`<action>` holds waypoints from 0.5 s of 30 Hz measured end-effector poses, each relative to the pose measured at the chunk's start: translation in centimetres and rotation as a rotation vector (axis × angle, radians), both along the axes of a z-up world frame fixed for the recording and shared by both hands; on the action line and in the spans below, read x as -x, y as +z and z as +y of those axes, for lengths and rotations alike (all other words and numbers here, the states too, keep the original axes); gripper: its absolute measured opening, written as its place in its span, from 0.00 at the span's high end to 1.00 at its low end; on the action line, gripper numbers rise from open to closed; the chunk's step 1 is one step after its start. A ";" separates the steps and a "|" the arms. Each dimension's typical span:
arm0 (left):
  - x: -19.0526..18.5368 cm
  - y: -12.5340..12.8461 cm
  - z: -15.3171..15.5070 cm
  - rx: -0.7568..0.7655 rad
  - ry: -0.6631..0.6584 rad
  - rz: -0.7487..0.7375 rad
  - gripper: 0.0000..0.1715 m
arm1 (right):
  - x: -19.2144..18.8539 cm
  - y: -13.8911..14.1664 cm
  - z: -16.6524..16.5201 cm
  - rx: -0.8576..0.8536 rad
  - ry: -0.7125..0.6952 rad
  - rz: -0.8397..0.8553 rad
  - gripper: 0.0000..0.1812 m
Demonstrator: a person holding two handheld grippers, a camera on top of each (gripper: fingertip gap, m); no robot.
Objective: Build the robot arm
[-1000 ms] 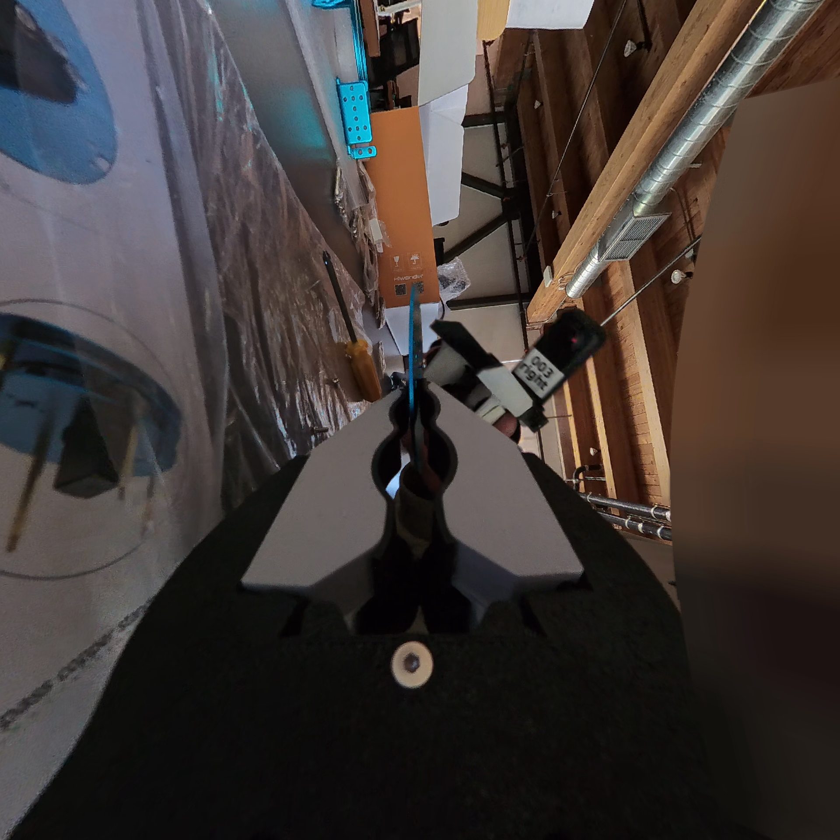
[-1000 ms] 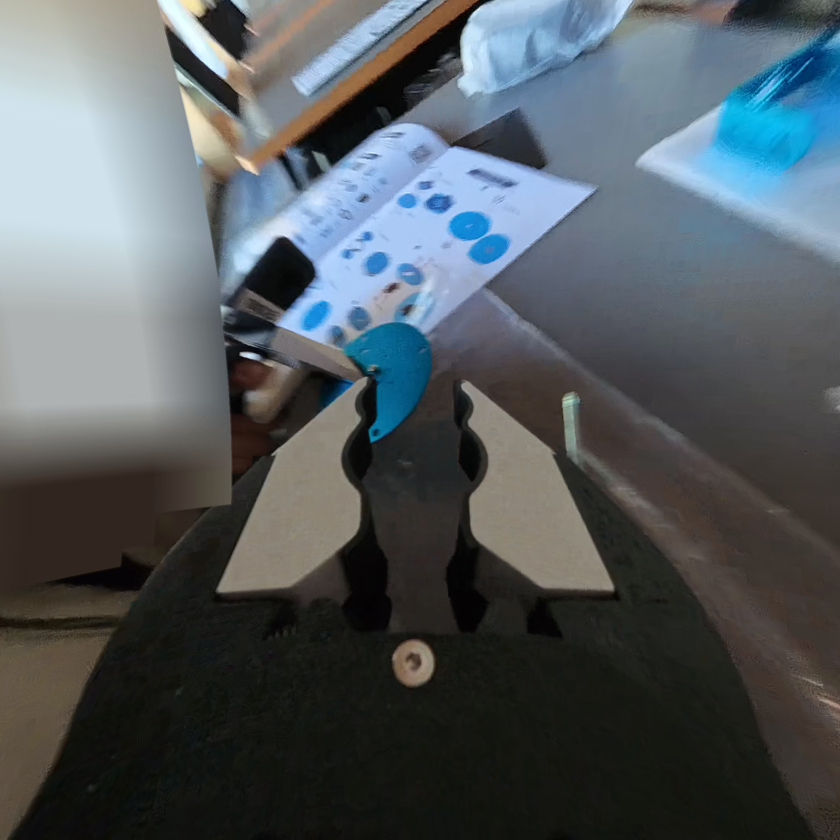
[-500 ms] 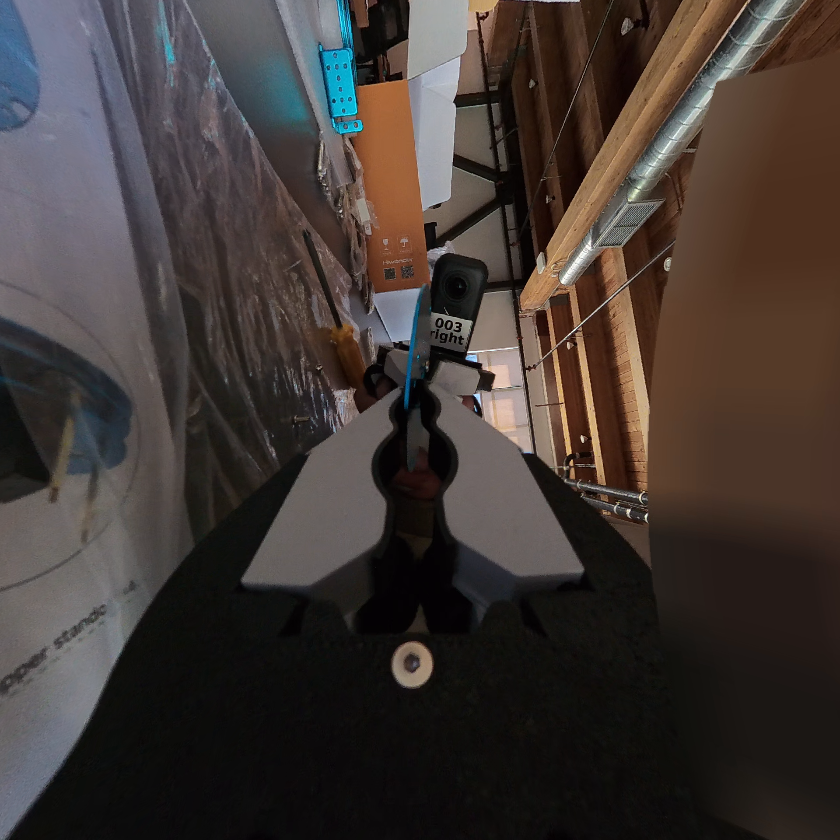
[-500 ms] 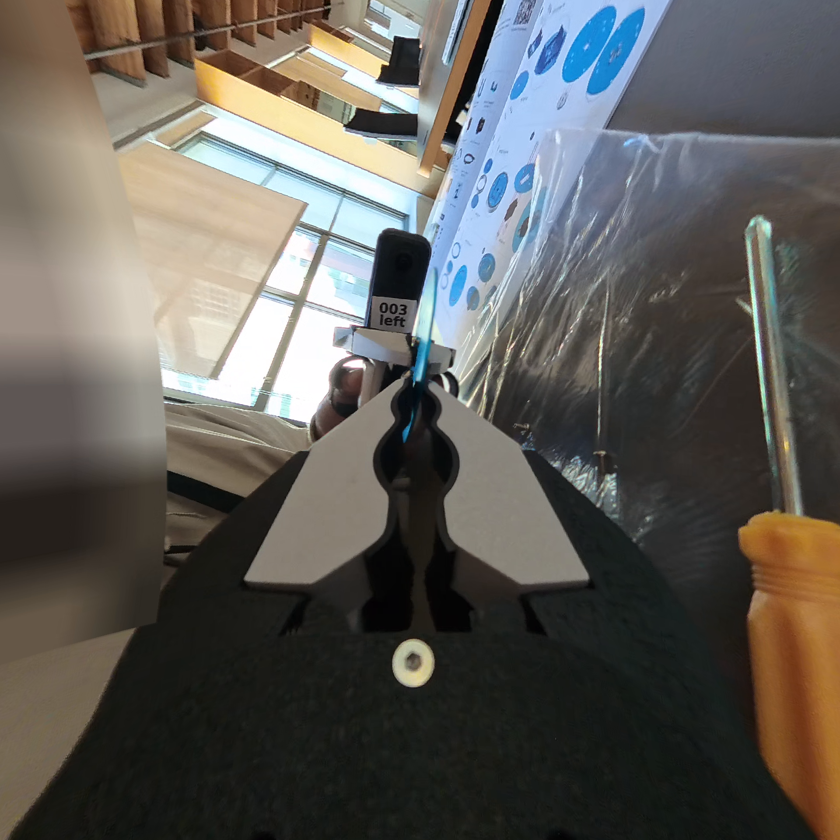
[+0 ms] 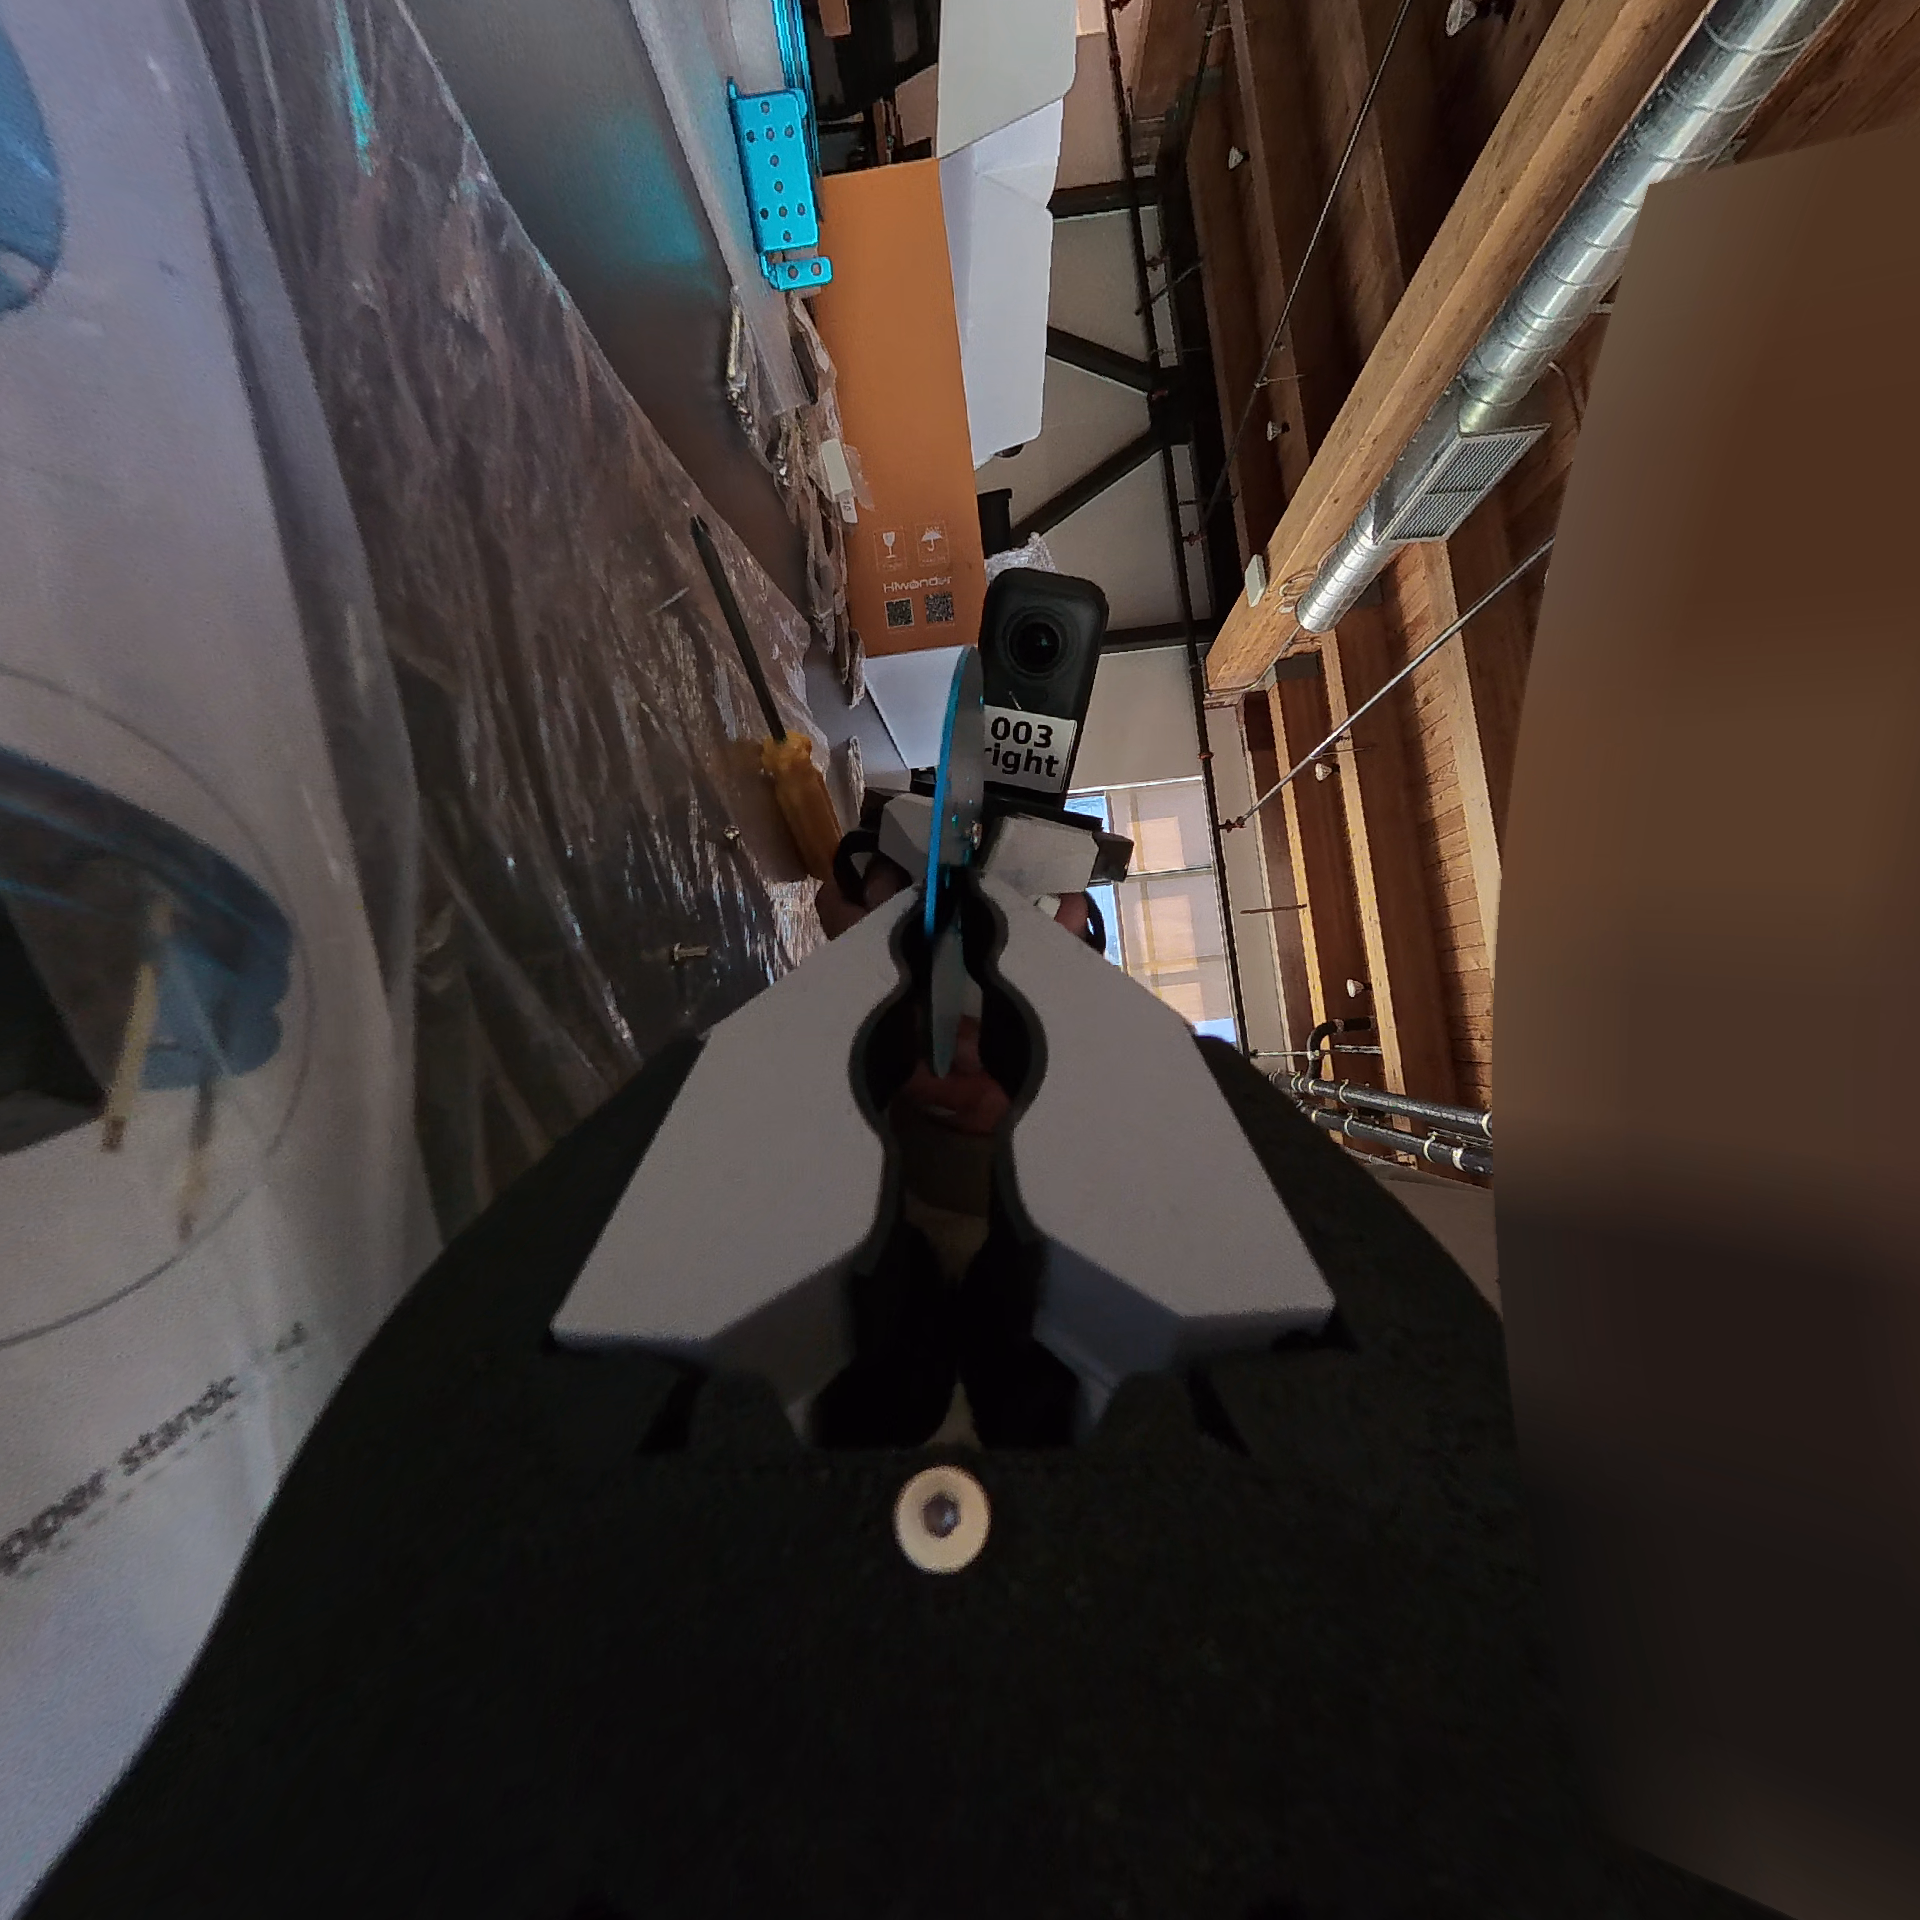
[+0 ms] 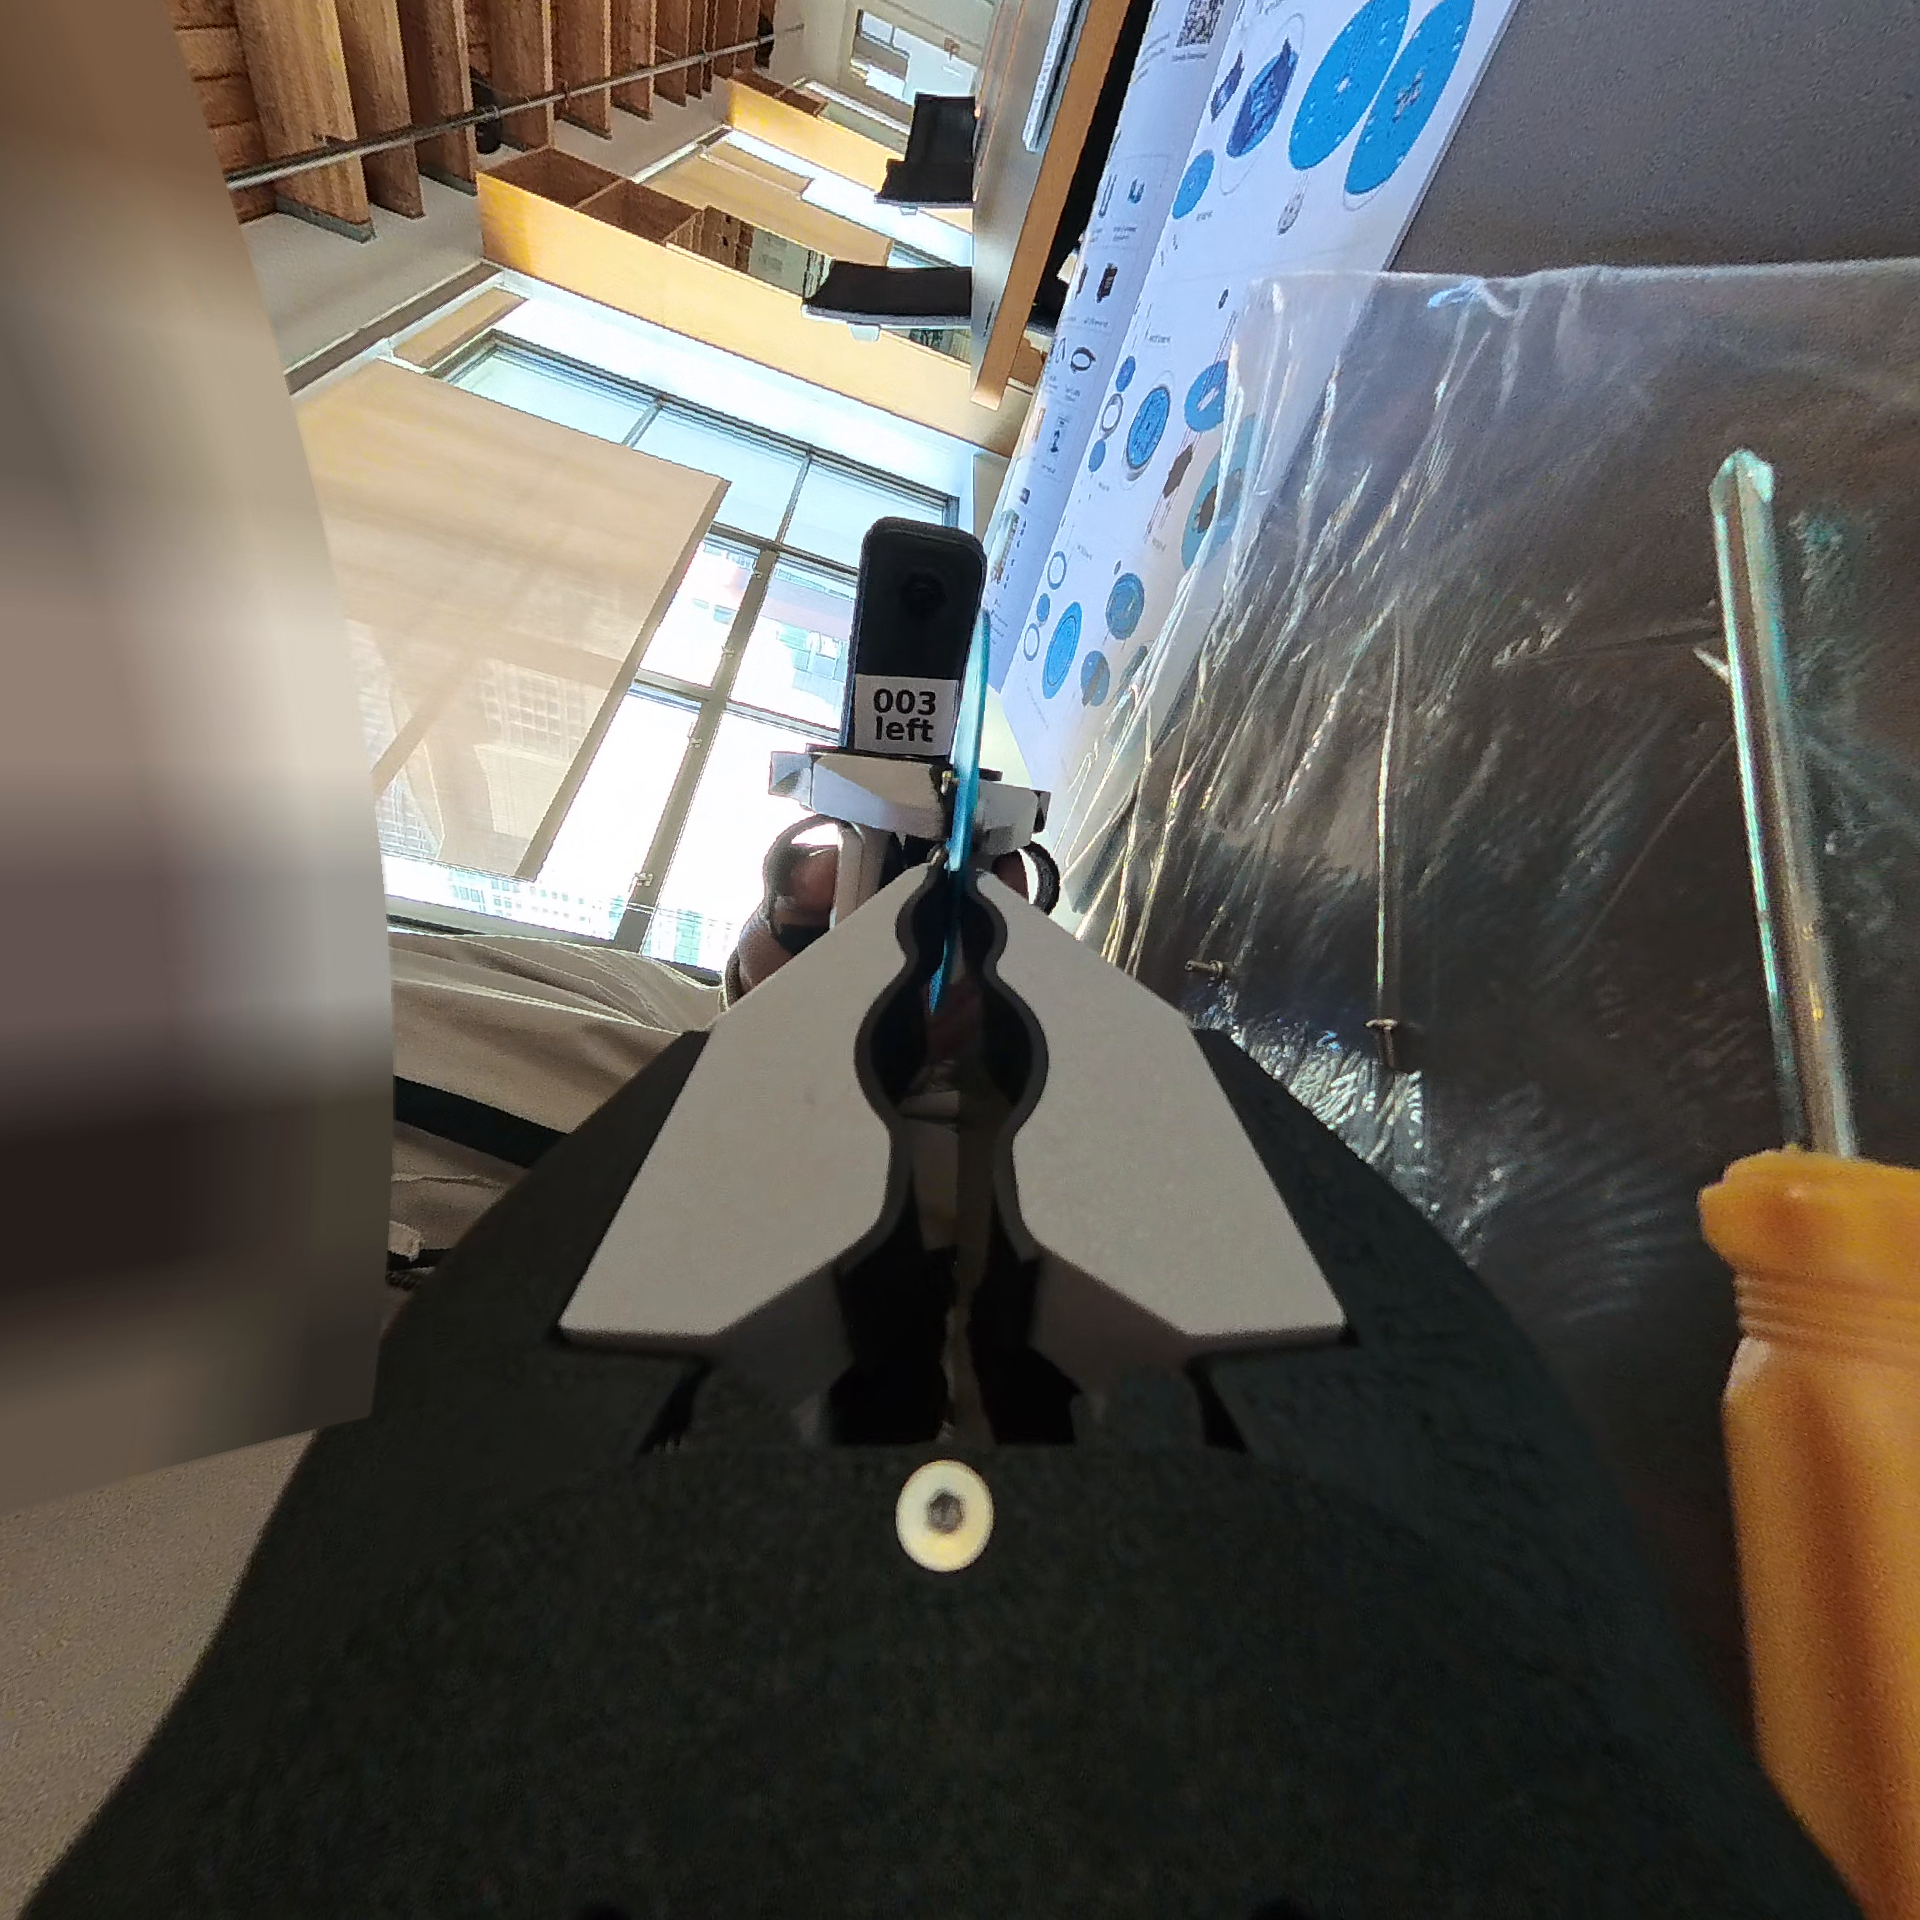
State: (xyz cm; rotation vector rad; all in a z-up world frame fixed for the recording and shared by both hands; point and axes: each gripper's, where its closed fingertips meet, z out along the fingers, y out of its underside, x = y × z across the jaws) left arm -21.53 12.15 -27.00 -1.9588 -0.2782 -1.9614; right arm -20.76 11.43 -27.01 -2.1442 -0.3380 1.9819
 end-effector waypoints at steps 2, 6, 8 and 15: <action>0.0 0.0 -0.1 -0.002 -0.004 0.005 0.98 | 0.0 0.0 0.1 0.005 -0.003 0.003 1.00; 0.1 0.0 -0.1 -0.002 -0.006 0.014 0.98 | 0.0 0.0 0.1 0.004 -0.007 -0.002 1.00; 0.1 0.0 -0.1 0.000 -0.008 0.013 0.98 | 0.0 0.0 0.1 0.004 -0.005 -0.001 1.00; 0.0 0.1 0.0 -0.001 -0.002 0.006 0.98 | 0.0 0.1 0.2 0.004 -0.007 0.005 1.00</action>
